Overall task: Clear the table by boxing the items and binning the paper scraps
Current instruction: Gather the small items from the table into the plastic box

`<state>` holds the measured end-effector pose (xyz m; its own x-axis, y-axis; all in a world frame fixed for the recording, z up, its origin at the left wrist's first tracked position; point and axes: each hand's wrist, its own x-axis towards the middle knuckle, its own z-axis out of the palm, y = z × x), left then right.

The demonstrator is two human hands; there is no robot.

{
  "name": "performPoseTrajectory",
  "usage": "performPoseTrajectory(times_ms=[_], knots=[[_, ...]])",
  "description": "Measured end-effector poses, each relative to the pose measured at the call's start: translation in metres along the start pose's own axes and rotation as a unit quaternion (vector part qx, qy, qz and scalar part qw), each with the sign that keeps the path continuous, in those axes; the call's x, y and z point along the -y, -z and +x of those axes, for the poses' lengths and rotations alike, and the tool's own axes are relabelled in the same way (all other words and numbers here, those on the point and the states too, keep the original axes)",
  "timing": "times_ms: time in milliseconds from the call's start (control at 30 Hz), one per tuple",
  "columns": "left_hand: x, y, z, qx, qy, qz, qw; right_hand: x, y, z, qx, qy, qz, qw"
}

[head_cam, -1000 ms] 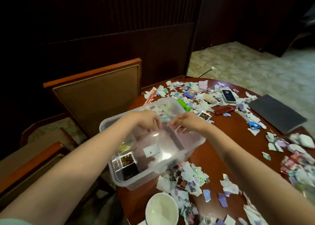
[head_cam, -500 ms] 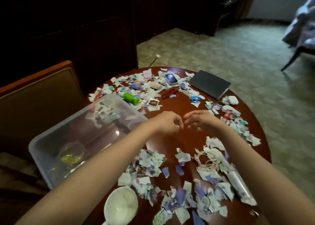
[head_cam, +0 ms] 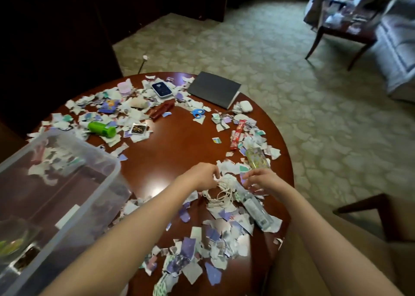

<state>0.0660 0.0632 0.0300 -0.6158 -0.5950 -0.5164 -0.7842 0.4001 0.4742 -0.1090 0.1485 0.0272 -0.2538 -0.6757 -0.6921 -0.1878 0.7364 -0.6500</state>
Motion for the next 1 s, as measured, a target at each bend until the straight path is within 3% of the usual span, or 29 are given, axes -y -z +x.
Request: performPoseTrajectory(times_ms=[300,433,567,767,867,1000], knots=[[0.014,-0.035,0.036,-0.022,0.129,-0.001,0.991,-0.025,-0.01,0.008,-0.026,0.008,-0.232,0.972],[0.005,-0.046,0.043,-0.045,0.154,0.096,0.982,-0.031,-0.025,0.013,-0.036,0.011,-0.321,0.946],[-0.005,-0.055,0.046,-0.062,0.155,0.153,0.974,-0.033,-0.026,0.016,-0.03,0.025,-0.295,0.955],[-0.007,-0.048,0.038,-0.064,0.152,0.175,0.971,-0.012,-0.013,0.026,-0.07,0.047,-0.138,0.987],[-0.003,-0.04,0.033,-0.05,0.155,0.11,0.98,0.001,-0.012,0.026,-0.078,0.048,-0.128,0.988],[0.015,-0.034,0.031,0.018,0.11,-0.063,0.992,0.014,-0.018,0.031,-0.059,0.043,-0.131,0.989]])
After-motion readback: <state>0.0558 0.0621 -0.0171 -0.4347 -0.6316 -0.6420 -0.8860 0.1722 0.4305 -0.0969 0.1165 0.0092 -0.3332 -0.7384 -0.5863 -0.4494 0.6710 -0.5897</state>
